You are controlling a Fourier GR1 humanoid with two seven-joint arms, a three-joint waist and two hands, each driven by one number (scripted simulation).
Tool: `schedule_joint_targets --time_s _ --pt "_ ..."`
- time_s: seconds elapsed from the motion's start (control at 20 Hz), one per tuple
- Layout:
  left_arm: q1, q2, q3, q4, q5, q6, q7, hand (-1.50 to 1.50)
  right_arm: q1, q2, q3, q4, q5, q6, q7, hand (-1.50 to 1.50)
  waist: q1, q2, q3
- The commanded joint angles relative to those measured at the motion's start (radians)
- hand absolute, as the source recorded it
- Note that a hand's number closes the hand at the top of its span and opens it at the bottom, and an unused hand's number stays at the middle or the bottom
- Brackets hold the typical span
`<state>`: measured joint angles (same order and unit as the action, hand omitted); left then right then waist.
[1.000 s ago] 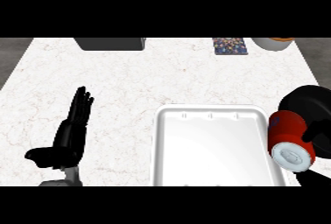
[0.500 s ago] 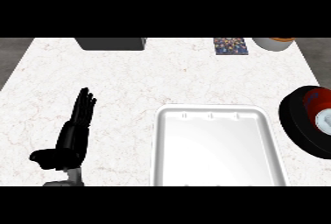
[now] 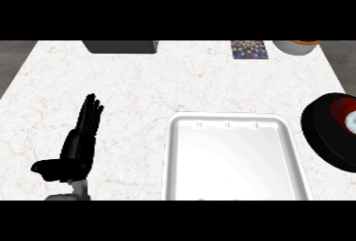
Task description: Pick the can from the tray and place it in the pot
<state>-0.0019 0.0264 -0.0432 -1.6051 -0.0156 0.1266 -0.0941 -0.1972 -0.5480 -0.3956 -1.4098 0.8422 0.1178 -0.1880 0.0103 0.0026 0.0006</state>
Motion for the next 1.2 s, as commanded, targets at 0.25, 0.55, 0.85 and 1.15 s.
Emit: schedule_joint_targets --time_s 0.25,0.55,0.85,1.15 --pt "0.000 -0.006 0.007 0.051 0.001 -0.007 -0.046 0.00 -0.061 -0.030 0.029 0.368 0.111 -0.038 0.031 1.50 -0.002 0.002 -0.001" --pt "-0.001 -0.005 0.013 0.038 0.010 -0.010 -0.037 0.00 -0.165 -0.060 -0.030 0.609 -0.016 0.015 -0.185 -1.50 -0.001 0.000 0.000" --pt "-0.049 0.033 0.036 0.025 0.024 -0.021 0.020 0.00 -0.287 0.014 -0.247 0.624 -0.301 0.052 -0.267 -1.50 -0.008 -0.003 0.002" --pt "-0.036 -0.010 0.010 0.033 0.001 0.013 -0.005 0.00 -0.307 -0.082 -0.392 0.776 -0.457 0.152 -0.286 -1.50 -0.003 0.002 0.001"
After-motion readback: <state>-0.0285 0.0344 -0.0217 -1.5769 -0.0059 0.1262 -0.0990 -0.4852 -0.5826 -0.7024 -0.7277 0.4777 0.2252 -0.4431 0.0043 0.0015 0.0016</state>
